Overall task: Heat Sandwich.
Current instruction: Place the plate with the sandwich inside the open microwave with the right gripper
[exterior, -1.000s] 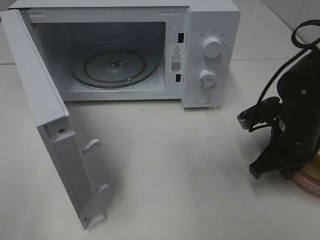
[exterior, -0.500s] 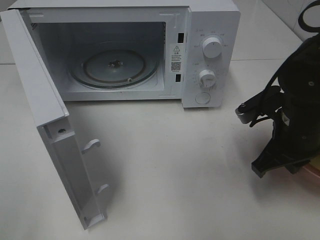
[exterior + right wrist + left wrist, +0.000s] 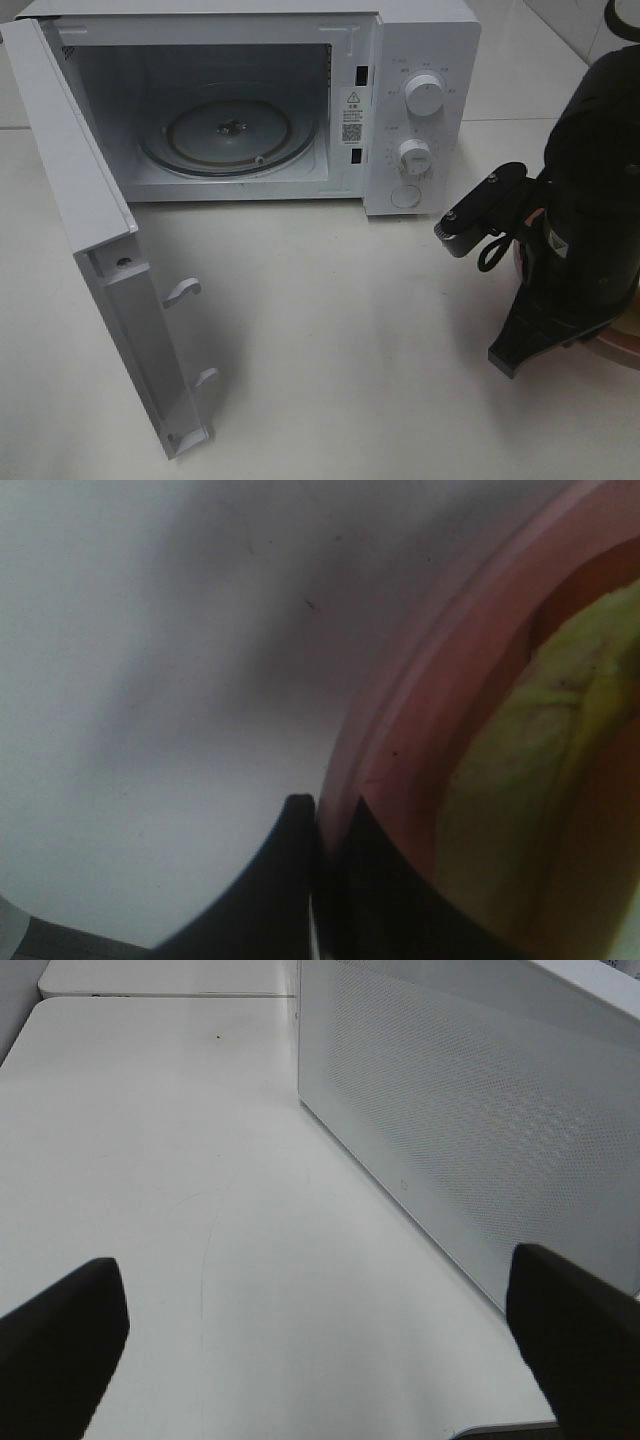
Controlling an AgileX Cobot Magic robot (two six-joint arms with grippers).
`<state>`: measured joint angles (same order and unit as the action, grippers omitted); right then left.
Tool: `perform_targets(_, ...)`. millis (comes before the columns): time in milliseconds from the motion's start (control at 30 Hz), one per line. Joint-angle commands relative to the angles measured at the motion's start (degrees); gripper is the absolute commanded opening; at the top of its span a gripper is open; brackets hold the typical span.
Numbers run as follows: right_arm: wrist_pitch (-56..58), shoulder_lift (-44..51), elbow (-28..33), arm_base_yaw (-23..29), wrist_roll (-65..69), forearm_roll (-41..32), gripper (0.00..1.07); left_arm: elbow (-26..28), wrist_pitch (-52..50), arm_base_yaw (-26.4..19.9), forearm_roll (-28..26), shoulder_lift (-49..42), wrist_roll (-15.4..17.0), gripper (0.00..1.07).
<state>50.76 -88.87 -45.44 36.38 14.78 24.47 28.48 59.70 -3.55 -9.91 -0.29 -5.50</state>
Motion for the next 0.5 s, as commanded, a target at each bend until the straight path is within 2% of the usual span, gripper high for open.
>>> perform_targets(33,0.97,2.18,0.11,2.75,-1.2,0.86,0.0,-0.23,-0.52,-0.29,-0.34,-1.43,0.0,0.97)
perform_targets(267,1.6,3.95,0.46,6.99,-3.55,0.23,0.0,-0.23,-0.52,-0.29,-0.34,-1.43,0.0,0.97)
perform_targets(500,0.52,8.08,4.07,12.95,-8.19,0.23,0.0,-0.23,-0.52,-0.29,-0.34,-1.43,0.0,0.97)
